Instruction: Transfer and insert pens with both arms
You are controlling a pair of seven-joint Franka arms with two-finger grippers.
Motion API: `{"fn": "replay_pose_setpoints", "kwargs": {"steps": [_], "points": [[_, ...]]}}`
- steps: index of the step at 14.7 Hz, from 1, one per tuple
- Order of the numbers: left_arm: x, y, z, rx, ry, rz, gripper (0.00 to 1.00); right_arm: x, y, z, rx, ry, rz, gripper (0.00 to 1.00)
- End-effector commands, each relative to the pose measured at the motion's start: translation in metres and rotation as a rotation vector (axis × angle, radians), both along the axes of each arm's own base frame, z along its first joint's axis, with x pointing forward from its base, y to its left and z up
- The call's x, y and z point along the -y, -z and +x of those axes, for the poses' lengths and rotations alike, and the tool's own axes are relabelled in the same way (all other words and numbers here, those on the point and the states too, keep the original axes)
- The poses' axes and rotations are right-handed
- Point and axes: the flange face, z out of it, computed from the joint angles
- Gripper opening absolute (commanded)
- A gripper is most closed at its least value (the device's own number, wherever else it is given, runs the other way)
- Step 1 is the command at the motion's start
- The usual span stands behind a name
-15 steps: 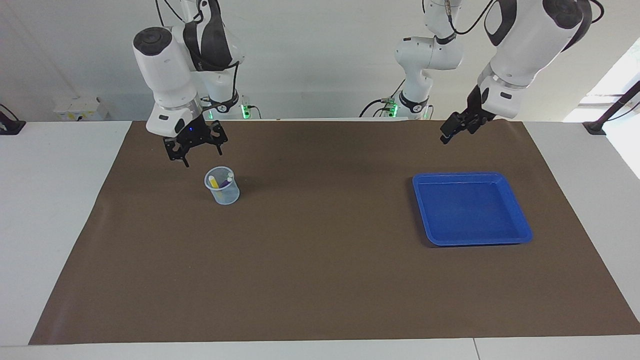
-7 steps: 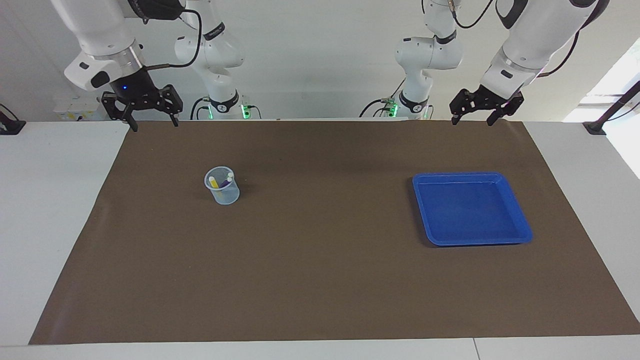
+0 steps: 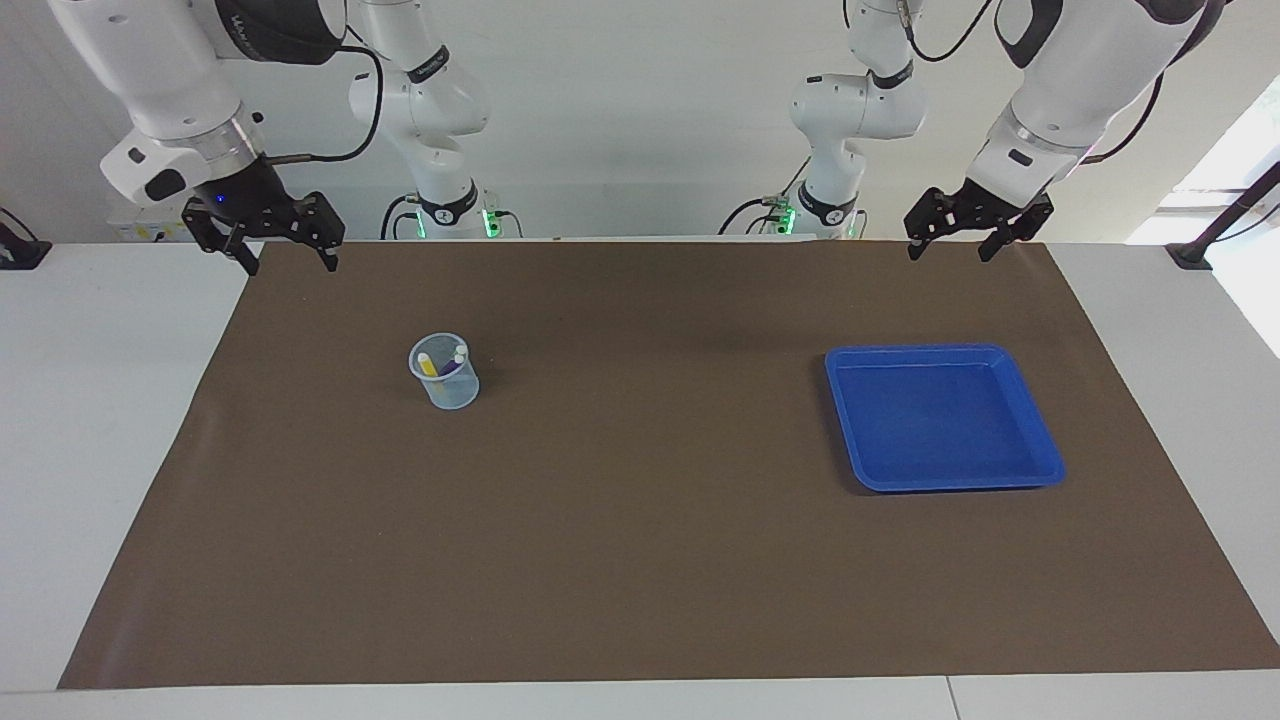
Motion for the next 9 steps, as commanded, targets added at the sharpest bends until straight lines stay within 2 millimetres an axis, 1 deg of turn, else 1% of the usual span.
{"fn": "replay_pose_setpoints", "kwargs": {"steps": [1, 2, 3, 5, 7, 8, 9], "points": [[-0.003, -0.003, 0.002, -0.009, 0.015, 0.018, 1.00, -0.008, -0.004, 0.010, -0.005, 0.004, -0.029, 1.00], [-0.003, -0.002, 0.003, -0.008, 0.015, 0.017, 1.00, -0.010, -0.006, 0.012, -0.018, 0.004, -0.020, 1.00], [-0.003, 0.000, 0.003, -0.011, 0.015, 0.018, 1.00, -0.013, -0.012, 0.015, -0.009, 0.000, -0.020, 1.00], [-0.003, -0.001, 0.002, -0.011, 0.016, 0.018, 1.00, -0.020, -0.016, 0.013, -0.015, -0.011, -0.016, 1.00], [-0.005, -0.001, 0.003, -0.008, 0.011, 0.016, 1.00, -0.014, -0.026, 0.008, 0.001, 0.000, -0.016, 1.00], [-0.005, -0.002, 0.002, -0.006, 0.011, 0.015, 1.00, -0.004, -0.027, 0.005, 0.003, 0.019, -0.015, 1.00], [-0.005, -0.002, 0.002, -0.007, 0.011, 0.014, 1.00, -0.003, -0.028, 0.005, 0.004, 0.020, -0.015, 1.00]]}}
